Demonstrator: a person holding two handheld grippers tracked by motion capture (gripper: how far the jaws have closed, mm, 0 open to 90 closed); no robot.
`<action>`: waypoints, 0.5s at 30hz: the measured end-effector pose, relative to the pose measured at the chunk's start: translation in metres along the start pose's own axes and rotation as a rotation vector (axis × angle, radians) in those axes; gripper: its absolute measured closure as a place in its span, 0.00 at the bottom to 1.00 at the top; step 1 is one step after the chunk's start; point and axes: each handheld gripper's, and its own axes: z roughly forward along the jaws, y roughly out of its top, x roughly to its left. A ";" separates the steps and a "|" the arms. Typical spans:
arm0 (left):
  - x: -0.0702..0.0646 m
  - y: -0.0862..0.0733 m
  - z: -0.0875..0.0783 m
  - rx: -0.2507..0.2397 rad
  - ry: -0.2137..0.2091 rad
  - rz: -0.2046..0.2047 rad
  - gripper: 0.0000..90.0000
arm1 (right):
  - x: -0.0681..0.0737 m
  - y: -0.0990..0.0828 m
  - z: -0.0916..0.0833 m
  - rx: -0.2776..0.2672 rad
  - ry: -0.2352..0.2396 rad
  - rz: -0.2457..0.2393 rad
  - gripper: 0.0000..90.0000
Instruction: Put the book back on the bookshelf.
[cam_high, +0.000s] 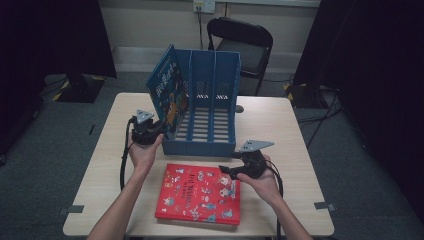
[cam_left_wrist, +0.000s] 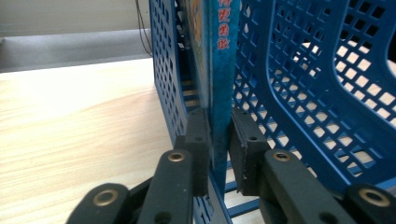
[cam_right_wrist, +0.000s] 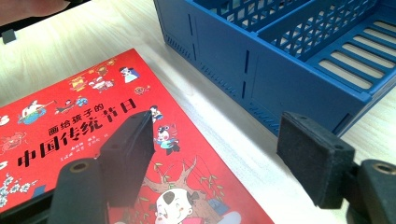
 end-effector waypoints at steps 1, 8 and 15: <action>0.001 0.000 -0.001 0.002 -0.008 -0.004 0.86 | 0.000 0.000 0.000 0.001 -0.002 -0.001 0.30; 0.008 -0.005 -0.011 0.003 -0.076 -0.027 0.80 | 0.000 0.000 0.000 0.003 -0.004 0.000 0.30; 0.011 -0.012 -0.026 0.020 -0.139 -0.022 0.83 | -0.001 -0.001 0.001 0.002 -0.006 0.001 0.30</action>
